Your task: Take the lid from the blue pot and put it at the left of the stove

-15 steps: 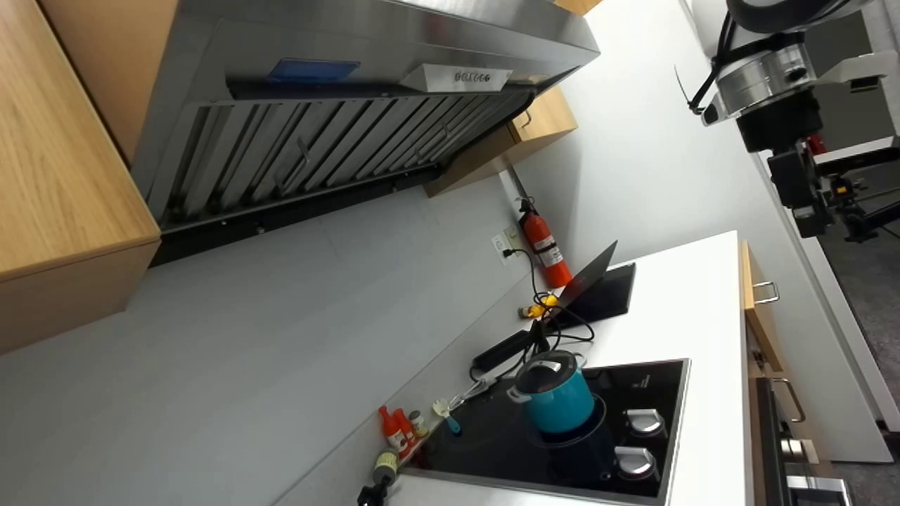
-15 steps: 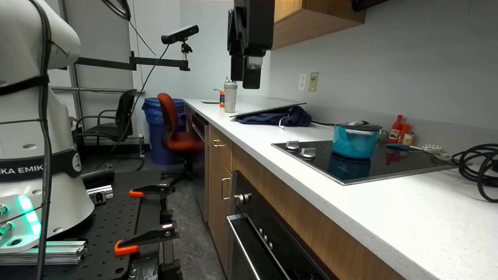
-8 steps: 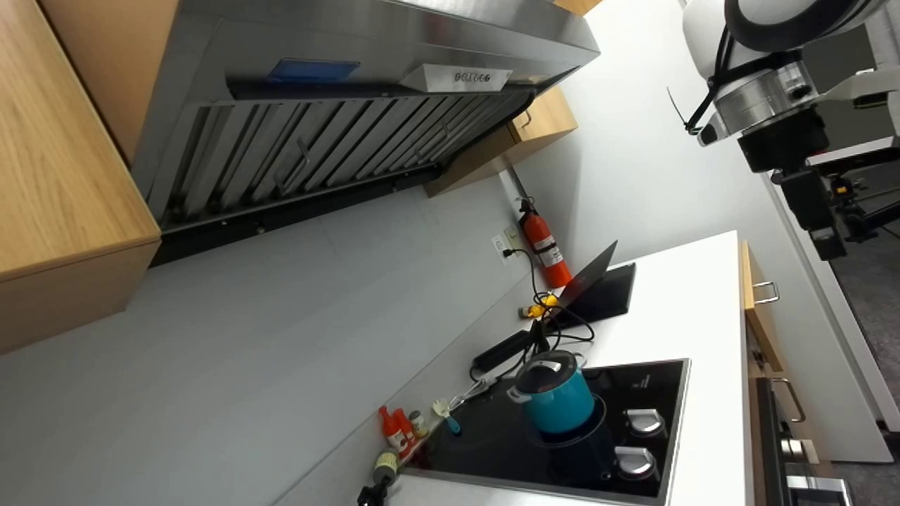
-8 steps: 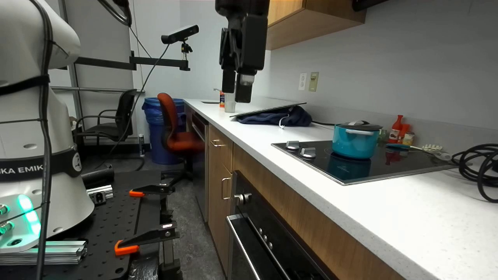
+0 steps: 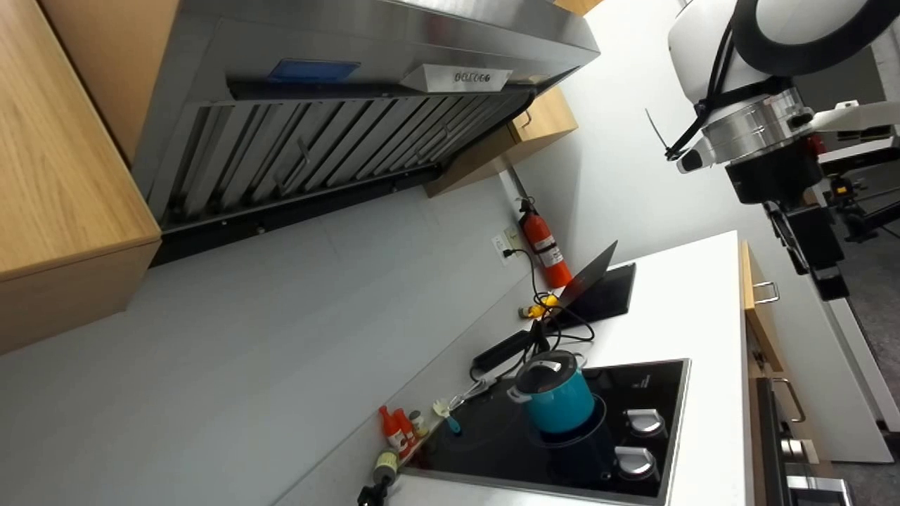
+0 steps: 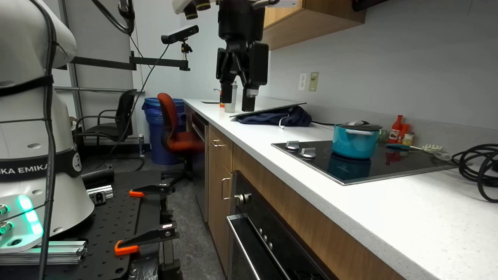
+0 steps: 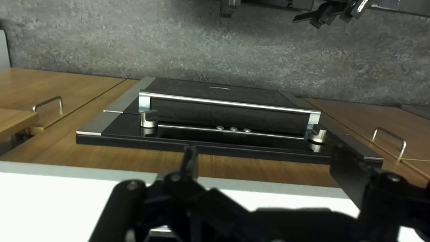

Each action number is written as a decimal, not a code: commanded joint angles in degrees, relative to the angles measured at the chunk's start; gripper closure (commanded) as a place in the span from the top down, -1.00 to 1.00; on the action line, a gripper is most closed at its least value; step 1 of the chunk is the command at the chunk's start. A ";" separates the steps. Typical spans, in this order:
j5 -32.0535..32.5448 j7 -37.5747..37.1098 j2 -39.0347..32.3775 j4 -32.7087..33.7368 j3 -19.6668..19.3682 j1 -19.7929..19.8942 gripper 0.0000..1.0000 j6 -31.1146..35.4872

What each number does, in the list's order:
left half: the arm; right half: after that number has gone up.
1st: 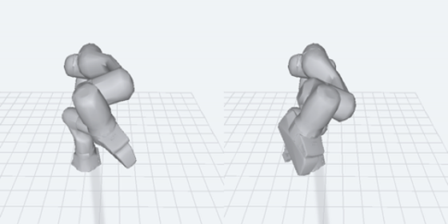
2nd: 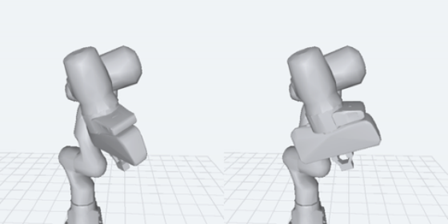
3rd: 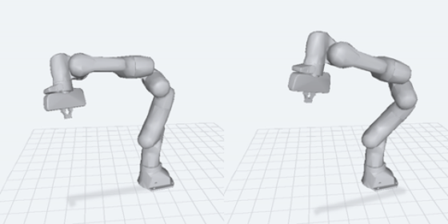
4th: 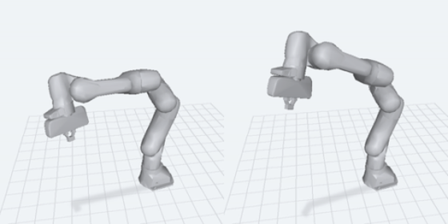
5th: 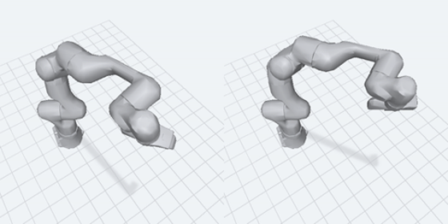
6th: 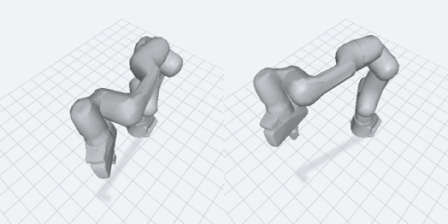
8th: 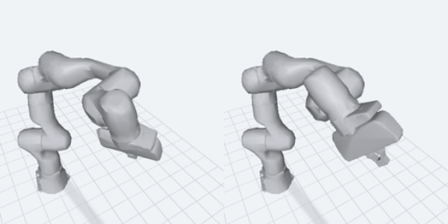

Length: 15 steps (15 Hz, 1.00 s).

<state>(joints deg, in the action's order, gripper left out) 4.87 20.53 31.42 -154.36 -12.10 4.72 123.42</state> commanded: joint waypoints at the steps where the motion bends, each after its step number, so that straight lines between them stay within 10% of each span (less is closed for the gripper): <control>1: -1.14 1.56 0.37 -1.59 1.43 -2.68 1.00 5.10; 15: -1.15 0.52 0.01 -1.10 3.28 -5.27 1.00 7.20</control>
<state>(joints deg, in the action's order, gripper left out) 3.97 20.89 31.43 -155.54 -9.18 -0.88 130.76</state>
